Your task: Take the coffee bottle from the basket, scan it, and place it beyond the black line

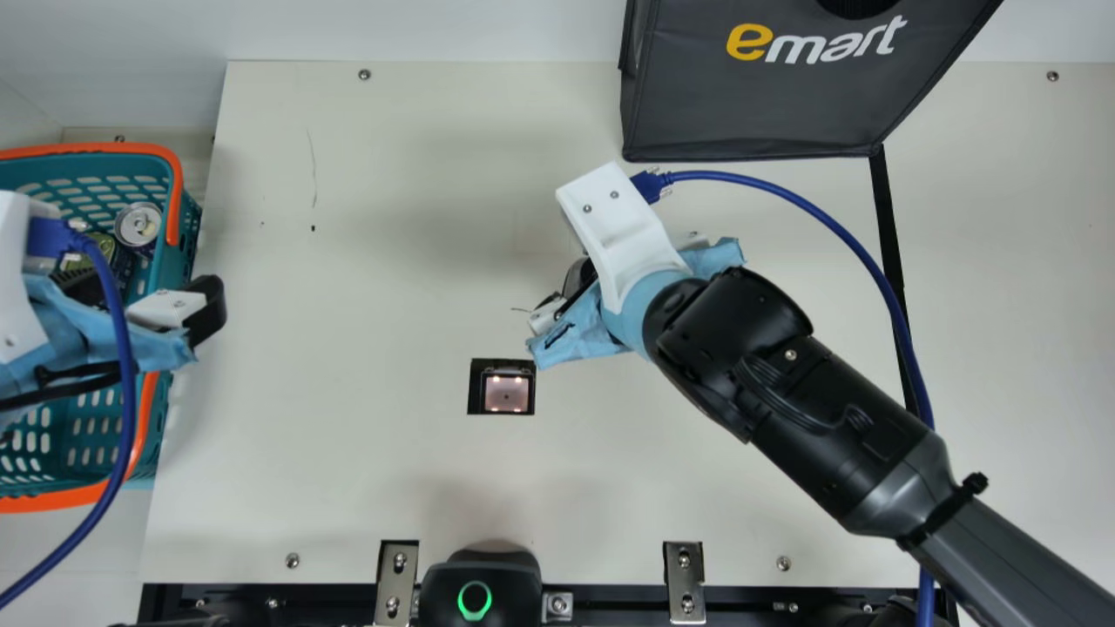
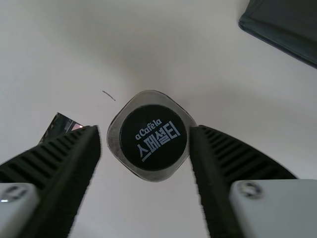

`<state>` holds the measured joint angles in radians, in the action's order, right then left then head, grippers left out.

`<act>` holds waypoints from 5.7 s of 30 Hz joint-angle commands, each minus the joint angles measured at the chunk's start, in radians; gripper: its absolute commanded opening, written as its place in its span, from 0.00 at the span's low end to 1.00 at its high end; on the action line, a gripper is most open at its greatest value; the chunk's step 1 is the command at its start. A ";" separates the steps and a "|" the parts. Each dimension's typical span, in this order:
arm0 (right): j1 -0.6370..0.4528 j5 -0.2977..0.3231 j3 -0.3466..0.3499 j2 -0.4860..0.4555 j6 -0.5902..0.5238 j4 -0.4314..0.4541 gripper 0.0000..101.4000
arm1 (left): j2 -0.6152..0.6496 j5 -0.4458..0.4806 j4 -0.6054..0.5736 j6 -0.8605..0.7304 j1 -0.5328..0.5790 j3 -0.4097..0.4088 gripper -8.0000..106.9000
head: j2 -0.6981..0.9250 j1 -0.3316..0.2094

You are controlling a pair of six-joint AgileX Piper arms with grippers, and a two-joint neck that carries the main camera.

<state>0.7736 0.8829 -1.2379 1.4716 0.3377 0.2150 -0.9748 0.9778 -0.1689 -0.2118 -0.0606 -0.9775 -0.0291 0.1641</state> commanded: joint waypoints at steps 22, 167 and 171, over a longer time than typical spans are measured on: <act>-0.021 0.007 -0.035 0.024 -0.031 -0.002 0.00 | 0.000 0.000 0.000 0.000 0.000 0.000 0.85 | 0.002 -0.026; -1.086 0.030 -0.093 -0.049 -0.334 -0.150 0.00 | 0.000 0.000 0.000 0.000 0.000 0.000 0.85 | -0.347 -0.026; -1.094 0.024 -0.098 -0.033 -0.321 -0.143 0.00 | 0.000 0.000 0.000 0.000 0.000 0.000 0.85 | -0.347 -0.026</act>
<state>-0.3182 0.9074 -1.3353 1.4365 0.0155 0.0689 -0.9748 0.9778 -0.1689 -0.2118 -0.0606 -0.9775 -0.3743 0.1641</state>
